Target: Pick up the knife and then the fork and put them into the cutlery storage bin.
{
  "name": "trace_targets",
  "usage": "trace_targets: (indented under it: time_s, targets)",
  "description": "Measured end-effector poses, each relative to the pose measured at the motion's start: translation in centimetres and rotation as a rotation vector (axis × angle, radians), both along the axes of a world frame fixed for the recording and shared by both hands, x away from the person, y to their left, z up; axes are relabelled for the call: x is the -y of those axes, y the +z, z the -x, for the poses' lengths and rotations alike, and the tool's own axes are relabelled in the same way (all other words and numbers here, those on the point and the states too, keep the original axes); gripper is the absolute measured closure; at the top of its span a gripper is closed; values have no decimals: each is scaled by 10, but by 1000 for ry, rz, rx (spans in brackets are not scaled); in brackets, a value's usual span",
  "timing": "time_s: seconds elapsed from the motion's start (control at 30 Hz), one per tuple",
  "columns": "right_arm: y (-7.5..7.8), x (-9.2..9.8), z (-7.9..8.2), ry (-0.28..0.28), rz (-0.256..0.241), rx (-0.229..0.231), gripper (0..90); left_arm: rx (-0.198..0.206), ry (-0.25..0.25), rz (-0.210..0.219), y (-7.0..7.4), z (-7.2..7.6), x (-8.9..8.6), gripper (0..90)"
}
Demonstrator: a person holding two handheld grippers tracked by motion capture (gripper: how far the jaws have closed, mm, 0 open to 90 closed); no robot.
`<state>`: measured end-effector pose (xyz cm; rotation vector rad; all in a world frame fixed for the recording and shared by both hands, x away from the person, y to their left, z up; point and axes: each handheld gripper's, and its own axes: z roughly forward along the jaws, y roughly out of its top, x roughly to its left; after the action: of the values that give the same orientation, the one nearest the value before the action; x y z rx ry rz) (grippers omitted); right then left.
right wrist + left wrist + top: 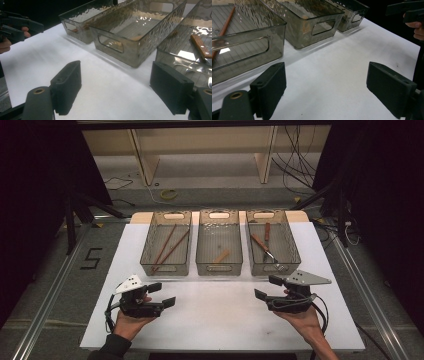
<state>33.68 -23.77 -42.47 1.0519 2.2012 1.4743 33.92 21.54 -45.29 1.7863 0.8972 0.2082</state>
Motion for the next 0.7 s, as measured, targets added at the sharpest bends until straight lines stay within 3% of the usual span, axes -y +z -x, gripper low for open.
trace_targets:
  time_s: [0.37, 0.7]
  targets:
    - [-6, 2, 12, -5, -20, -5, 243, -2, 1, 4, 0, 1, 0, 158]
    - [-7, 5, 12, -21, -27, 5, 240, -1, 1, 3, 0, 1, 0, 158]
